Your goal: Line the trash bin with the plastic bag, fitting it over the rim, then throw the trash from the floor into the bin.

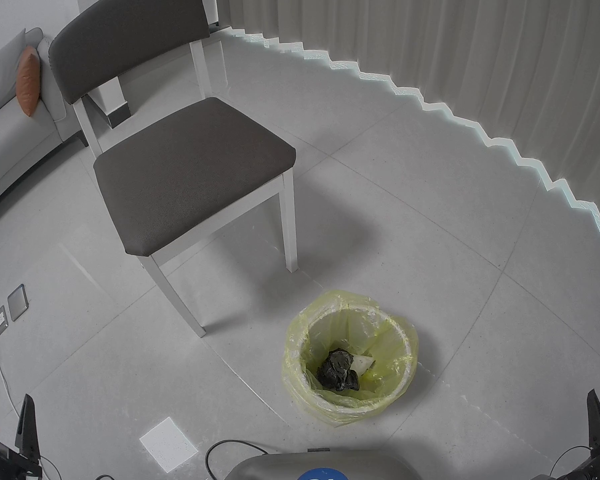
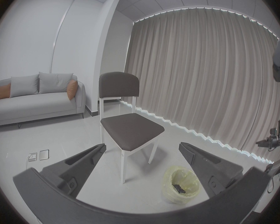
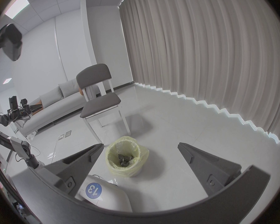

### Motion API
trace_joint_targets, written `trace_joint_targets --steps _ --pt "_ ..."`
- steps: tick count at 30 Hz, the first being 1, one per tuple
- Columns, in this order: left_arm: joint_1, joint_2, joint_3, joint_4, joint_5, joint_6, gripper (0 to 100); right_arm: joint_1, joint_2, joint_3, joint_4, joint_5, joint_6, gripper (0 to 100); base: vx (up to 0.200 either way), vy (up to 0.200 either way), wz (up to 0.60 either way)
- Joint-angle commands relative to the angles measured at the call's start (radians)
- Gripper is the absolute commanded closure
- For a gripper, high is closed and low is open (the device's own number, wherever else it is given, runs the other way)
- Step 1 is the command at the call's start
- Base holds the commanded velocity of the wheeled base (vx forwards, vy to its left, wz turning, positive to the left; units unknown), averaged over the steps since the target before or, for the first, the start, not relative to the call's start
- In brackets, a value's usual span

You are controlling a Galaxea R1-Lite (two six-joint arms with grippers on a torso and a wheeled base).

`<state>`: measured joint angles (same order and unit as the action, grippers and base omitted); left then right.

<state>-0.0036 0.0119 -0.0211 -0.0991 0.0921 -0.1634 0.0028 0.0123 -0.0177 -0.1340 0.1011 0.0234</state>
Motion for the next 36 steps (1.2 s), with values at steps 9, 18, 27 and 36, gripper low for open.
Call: trace_joint_targets --steps 9,18,27,36 --pt "0.001 -0.012 0.020 0.050 0.057 0.042 0 0.000 -0.009 0.018 0.008 -0.153 0.000 0 0.000 0.000 0.00" --pt "0.001 -0.012 0.015 0.075 -0.011 0.107 0 0.000 -0.009 0.018 0.063 -0.208 0.003 0 0.000 0.000 0.00" --pt "0.001 -0.010 0.015 0.121 -0.098 0.160 0 0.000 -0.009 0.018 0.065 -0.205 0.044 0 0.000 0.000 0.00" --pt "-0.001 -0.010 0.016 0.121 -0.097 0.162 0 0.000 -0.009 0.018 0.065 -0.189 0.081 0 0.000 0.000 0.00"
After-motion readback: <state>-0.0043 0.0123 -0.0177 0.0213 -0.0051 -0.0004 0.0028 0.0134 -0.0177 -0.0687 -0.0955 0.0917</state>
